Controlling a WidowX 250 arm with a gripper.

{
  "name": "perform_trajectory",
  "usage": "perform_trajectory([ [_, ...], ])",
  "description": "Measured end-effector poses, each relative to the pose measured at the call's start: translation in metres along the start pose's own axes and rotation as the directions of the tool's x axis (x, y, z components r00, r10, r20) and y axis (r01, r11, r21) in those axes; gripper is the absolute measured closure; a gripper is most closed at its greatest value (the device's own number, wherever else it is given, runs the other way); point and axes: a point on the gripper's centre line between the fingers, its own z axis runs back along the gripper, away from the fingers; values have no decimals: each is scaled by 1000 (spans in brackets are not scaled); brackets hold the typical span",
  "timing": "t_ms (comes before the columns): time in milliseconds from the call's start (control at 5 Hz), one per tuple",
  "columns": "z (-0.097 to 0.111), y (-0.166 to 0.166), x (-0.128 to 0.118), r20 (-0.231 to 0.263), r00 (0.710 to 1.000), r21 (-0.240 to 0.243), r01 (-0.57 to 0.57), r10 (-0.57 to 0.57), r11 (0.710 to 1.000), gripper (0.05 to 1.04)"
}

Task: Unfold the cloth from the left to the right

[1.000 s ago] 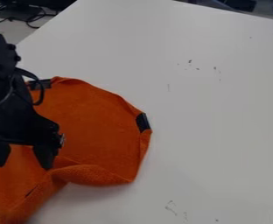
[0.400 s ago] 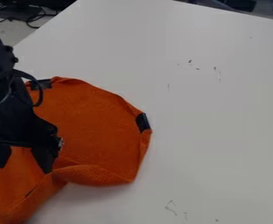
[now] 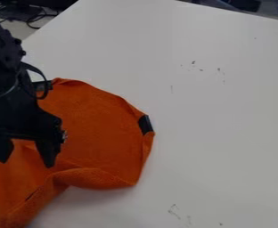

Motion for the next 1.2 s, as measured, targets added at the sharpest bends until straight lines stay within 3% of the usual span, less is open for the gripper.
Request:
perform_trajectory([
  [400,0,5,50,-9,993,7,118,-118,993,83],
  [600,-11,2,76,-7,987,-23,160,-161,987,83],
  [800,-35,-5,87,-1,989,-70,146,-146,987,83],
  [1200,-72,-11,103,62,990,-41,132,-129,990,83],
])
